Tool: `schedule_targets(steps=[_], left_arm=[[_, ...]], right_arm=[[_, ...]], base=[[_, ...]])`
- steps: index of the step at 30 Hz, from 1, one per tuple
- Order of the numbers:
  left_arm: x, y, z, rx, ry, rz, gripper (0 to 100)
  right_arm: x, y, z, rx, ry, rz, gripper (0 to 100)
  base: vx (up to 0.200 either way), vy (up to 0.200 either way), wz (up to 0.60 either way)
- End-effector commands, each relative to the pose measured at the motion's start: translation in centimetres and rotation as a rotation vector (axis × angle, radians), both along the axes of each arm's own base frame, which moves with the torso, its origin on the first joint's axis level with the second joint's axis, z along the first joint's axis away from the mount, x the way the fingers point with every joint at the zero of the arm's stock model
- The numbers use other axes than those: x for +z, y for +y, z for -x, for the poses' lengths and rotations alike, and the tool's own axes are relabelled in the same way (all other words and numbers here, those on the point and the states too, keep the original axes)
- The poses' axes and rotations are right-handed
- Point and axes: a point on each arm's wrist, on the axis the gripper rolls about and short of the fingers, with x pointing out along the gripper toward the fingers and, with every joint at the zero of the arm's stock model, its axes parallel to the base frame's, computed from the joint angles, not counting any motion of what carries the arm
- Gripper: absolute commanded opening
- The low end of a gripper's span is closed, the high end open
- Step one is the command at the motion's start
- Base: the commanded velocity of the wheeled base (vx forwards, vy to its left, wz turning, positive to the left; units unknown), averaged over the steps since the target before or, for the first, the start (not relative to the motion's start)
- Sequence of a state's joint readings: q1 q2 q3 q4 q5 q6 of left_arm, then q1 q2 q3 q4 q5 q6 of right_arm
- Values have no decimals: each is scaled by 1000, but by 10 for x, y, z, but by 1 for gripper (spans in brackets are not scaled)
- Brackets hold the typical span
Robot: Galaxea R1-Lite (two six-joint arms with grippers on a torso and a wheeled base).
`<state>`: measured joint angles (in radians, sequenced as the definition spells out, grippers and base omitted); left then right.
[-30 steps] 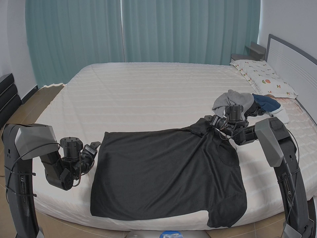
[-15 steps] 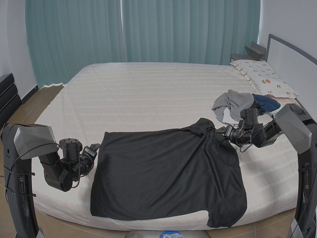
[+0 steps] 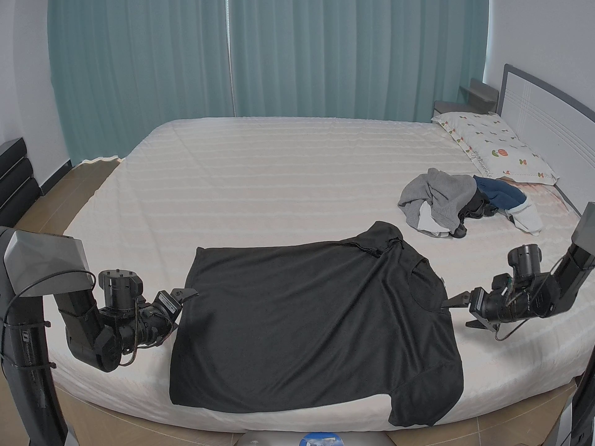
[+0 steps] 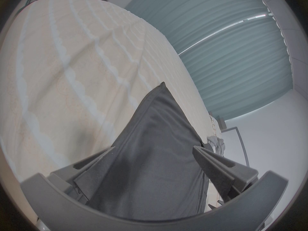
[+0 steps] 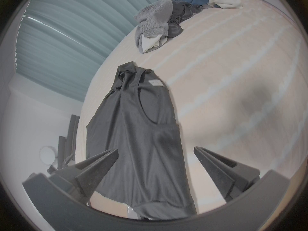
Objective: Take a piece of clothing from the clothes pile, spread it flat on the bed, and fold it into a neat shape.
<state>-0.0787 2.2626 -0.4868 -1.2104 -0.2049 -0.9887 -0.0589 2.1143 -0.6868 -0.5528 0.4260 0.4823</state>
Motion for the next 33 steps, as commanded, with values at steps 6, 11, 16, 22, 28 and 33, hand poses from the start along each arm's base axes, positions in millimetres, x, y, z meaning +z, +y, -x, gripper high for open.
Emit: schedule_targets(steps=[6, 11, 16, 22, 28, 33], left_arm=[[5, 2, 3, -29, -18, -14, 100], [12, 3, -20, 71, -72, -1, 100], [22, 2, -45, 105, -87, -1, 100], [22, -1, -74, 100, -73, 3, 100], [22, -8, -120, 68, -179, -8, 100], [16, -16, -151, 42, -195, -56, 100]], right_arm=[[-16, -12, 39, 46, -31, -85, 100], [-22, -15, 37, -1, 3, -125, 100], [-24, -16, 38, 11, 17, -171, 100], [-23, -19, 38, 53, 1, -221, 100], [-23, -22, 40, 65, 0, -250, 100], [-22, -22, 41, 65, 0, -250, 100]], base=[[0, 0, 0], [0, 0, 0], [0, 0, 0], [0, 0, 0], [0, 0, 0], [0, 0, 0]])
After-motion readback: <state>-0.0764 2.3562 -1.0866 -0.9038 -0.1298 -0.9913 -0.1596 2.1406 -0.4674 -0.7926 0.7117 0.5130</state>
